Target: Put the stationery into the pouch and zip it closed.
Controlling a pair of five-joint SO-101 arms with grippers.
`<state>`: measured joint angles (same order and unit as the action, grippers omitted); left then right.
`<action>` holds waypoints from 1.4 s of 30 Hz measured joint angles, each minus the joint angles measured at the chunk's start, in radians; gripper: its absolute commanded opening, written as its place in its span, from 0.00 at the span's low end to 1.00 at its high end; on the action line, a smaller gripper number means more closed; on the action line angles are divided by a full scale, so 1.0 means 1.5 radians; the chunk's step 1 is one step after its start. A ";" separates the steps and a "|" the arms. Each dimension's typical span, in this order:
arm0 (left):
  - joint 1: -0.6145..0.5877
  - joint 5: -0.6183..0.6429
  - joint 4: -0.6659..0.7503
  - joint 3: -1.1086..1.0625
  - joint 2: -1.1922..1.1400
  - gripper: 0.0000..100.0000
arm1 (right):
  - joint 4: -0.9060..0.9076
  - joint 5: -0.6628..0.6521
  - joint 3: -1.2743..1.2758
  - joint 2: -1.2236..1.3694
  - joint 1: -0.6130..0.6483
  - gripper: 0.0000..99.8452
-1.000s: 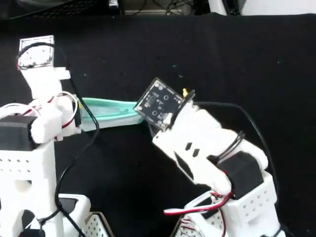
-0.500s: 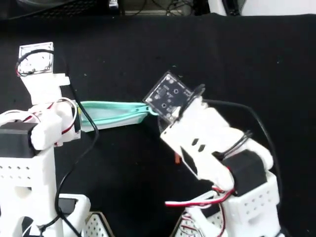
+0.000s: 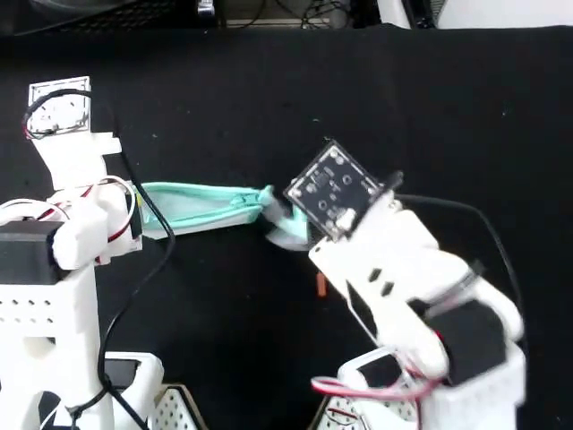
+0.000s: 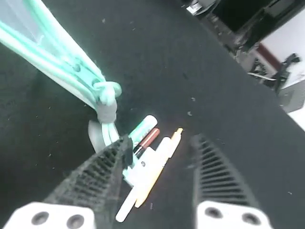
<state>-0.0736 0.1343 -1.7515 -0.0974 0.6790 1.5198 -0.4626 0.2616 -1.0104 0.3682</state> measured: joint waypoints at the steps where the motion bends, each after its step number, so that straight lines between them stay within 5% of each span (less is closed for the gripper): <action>1: 0.000 0.000 0.000 0.000 0.000 0.03 | 0.003 0.000 -0.016 -0.013 -0.012 0.20; 10: 0.000 0.000 0.000 0.000 0.000 0.03 | -0.049 0.019 0.093 -0.032 -0.235 0.14; 16: 0.000 0.000 0.000 0.000 0.000 0.03 | -0.266 0.048 0.366 0.163 -0.257 0.14; 20: 0.000 0.000 0.000 0.000 0.000 0.03 | -0.363 0.059 0.385 0.307 -0.258 0.14; 42: 0.000 0.000 0.014 0.000 -0.003 0.03 | -0.408 0.104 -0.163 0.996 -0.219 0.14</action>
<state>-0.0736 0.1343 -1.7300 -0.0974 0.6743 0.9076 -0.3061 0.0176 0.4841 0.0399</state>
